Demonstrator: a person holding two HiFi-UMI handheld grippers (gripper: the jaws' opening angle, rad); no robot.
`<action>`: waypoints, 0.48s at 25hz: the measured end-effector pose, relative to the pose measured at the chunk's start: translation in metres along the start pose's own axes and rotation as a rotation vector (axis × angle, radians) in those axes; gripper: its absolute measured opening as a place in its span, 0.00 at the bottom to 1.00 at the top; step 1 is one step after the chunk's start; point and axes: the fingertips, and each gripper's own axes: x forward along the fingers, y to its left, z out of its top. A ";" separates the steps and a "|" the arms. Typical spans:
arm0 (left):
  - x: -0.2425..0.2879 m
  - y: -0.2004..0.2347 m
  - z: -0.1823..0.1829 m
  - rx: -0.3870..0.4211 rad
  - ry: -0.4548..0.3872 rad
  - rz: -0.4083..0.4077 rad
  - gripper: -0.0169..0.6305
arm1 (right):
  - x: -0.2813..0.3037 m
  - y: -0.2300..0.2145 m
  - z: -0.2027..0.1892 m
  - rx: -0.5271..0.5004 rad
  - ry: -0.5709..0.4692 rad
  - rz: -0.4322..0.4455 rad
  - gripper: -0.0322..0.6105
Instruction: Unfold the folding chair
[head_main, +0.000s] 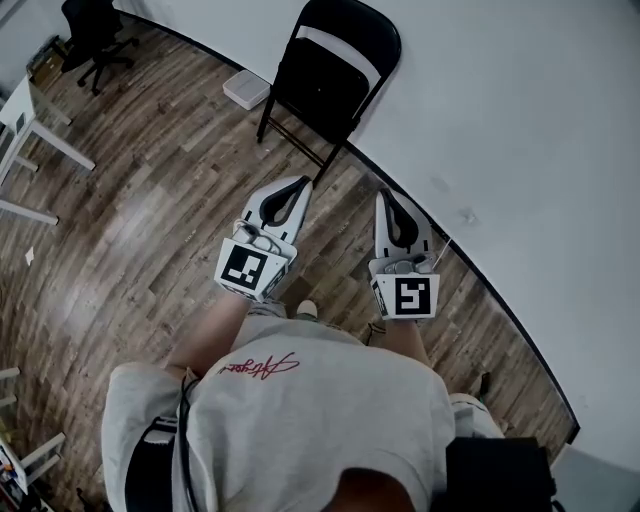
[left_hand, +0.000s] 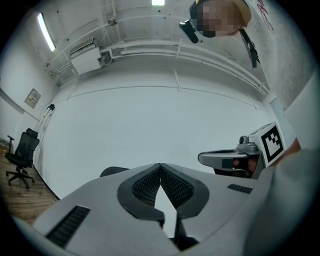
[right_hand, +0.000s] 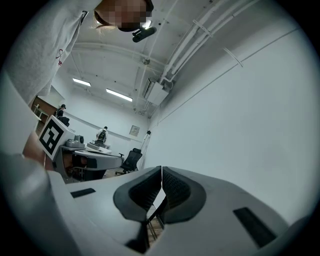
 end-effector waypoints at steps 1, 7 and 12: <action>0.004 -0.001 0.000 -0.001 -0.005 0.015 0.05 | 0.001 -0.004 -0.003 -0.004 0.001 0.013 0.08; 0.033 0.003 -0.013 0.006 0.018 0.037 0.05 | 0.023 -0.030 -0.029 0.021 0.020 0.044 0.08; 0.079 0.041 -0.028 -0.009 0.011 0.030 0.05 | 0.071 -0.051 -0.048 0.012 0.035 0.033 0.08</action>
